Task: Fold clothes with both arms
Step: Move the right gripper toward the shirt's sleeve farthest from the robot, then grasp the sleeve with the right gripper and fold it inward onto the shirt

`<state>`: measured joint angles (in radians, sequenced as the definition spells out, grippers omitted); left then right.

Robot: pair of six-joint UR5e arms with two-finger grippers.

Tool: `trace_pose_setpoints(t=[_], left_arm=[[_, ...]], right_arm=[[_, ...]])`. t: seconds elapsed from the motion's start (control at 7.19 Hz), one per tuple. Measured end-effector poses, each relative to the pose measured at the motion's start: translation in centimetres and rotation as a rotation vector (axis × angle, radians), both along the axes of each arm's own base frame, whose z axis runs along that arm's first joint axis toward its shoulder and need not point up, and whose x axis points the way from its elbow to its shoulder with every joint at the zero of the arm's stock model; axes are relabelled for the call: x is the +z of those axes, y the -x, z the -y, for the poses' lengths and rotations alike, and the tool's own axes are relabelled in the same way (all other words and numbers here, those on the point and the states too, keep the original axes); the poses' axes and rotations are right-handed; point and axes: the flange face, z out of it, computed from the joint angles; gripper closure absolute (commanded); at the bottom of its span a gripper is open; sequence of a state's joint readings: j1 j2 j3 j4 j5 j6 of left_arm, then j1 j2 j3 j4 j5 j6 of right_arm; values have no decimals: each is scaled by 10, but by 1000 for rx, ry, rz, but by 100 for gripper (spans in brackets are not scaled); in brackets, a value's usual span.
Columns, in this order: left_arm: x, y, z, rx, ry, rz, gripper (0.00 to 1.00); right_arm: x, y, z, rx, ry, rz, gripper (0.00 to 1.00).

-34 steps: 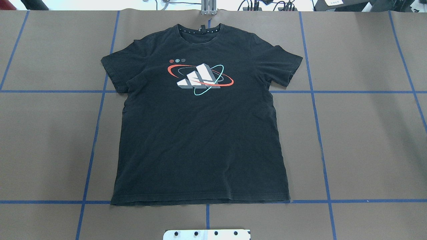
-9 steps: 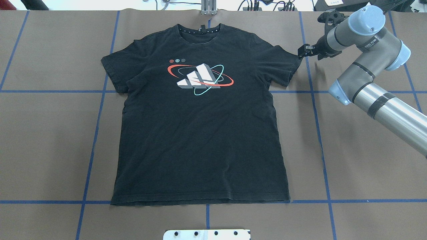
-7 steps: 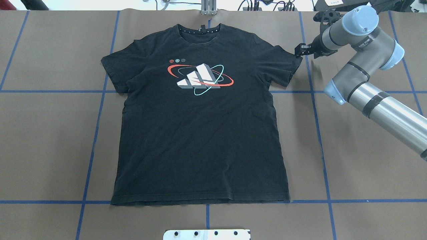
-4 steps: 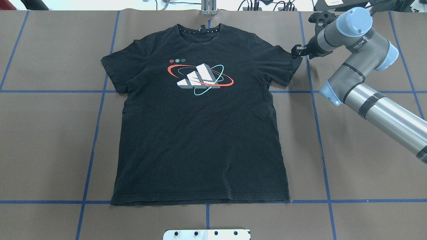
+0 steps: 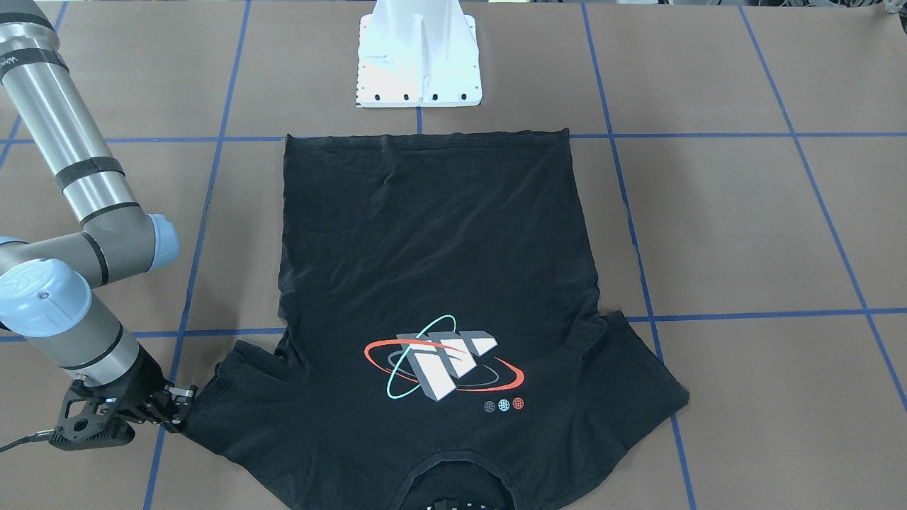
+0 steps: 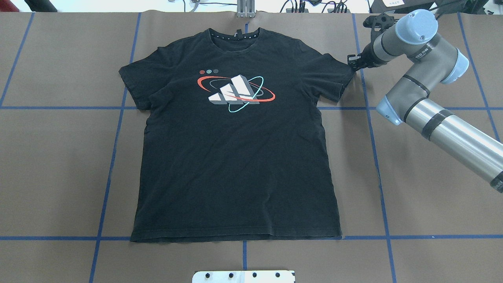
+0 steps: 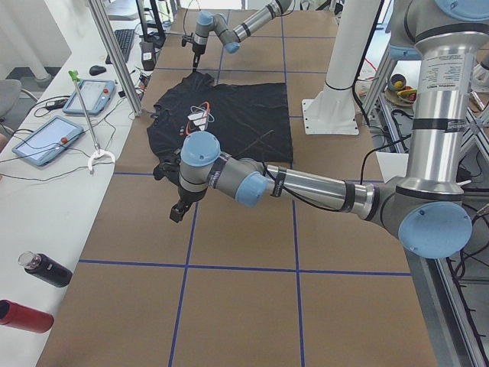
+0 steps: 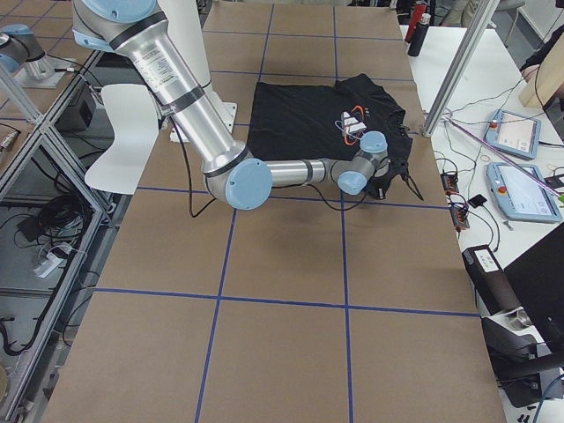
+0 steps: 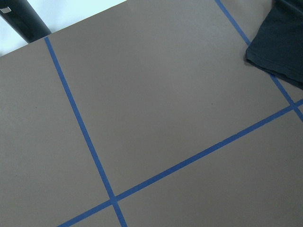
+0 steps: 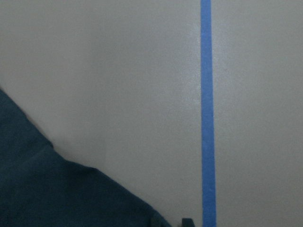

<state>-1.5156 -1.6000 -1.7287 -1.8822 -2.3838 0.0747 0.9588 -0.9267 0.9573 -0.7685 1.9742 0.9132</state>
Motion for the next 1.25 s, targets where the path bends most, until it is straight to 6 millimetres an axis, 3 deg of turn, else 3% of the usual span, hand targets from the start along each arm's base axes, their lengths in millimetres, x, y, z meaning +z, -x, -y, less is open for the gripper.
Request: trace_pose_setpoints(t=[0.14, 0.28, 0.56, 0.83, 1.25], left_arm=[[0, 0, 0, 0, 0, 0, 0], [0, 0, 0, 0, 0, 0, 0], [-4, 0, 0, 0, -9, 0, 0], [-17, 0, -2, -1, -33, -2, 0], [-26, -1, -3, -15, -32, -10, 0]], right_arm=[[-8, 0, 1, 10, 3, 15, 100], [-29, -1, 0, 36, 11, 59, 100], [-87, -1, -13, 72, 43, 189, 100], [-135, 35, -24, 69, 85, 265, 100], [-190, 116, -25, 89, 101, 279, 100]])
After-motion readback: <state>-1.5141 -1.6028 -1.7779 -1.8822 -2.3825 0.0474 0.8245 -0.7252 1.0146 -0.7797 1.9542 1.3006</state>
